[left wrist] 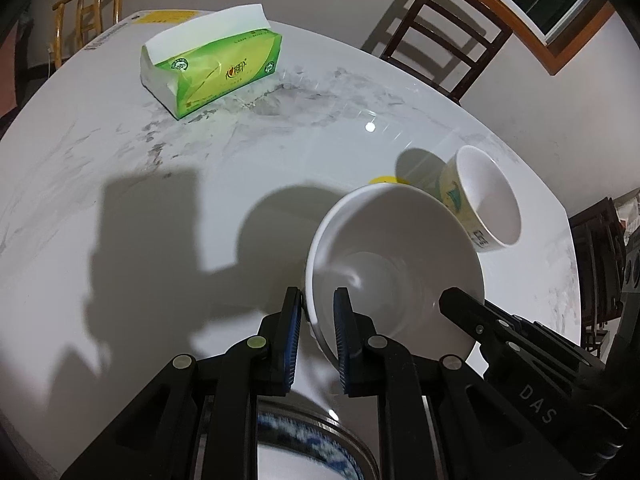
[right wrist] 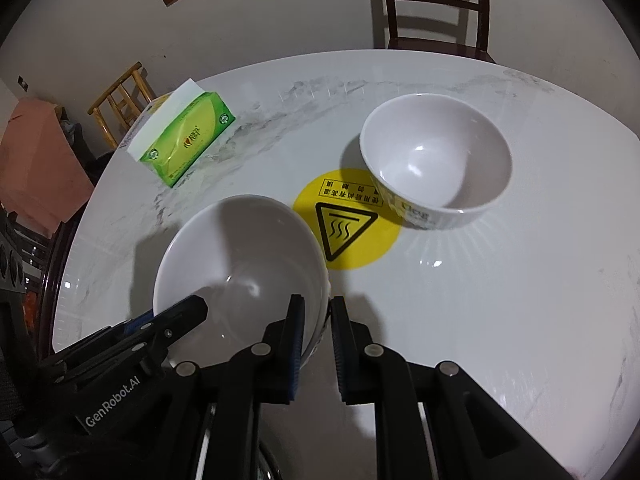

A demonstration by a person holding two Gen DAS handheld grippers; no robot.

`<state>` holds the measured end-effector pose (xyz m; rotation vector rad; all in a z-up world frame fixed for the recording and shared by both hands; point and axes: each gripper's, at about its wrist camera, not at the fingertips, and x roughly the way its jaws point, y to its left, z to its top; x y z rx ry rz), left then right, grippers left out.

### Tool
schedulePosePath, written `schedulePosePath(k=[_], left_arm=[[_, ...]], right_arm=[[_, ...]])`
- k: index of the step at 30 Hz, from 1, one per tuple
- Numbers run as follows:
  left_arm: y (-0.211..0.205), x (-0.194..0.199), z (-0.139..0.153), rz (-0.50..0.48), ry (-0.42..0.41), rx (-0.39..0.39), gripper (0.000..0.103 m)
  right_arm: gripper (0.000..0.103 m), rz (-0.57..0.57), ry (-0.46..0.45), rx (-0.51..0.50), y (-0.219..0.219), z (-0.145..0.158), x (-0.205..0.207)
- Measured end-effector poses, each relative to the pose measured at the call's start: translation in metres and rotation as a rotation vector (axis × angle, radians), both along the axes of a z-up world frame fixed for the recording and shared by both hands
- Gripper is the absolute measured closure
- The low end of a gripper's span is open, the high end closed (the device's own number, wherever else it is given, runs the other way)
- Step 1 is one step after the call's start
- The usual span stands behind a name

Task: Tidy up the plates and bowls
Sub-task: 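Lift the white bowl with the left tool toward the pink-rimmed bowl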

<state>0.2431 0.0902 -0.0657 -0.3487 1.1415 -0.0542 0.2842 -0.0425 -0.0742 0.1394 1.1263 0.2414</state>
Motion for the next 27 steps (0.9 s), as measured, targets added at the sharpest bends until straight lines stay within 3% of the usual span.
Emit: schedulePosePath(k=[14, 27], left_arm=[[-0.020, -0.052, 0.033, -0.018, -0.036, 0.050, 0.090], [-0.066, -0.102, 0.063, -0.075, -0.082, 0.052, 0.090]], right_arm=[[0.089, -0.010, -0.053, 0.029, -0.020, 0.031, -0.062], [0.089, -0.067, -0.098, 0.047, -0.071, 0.055, -0.121]])
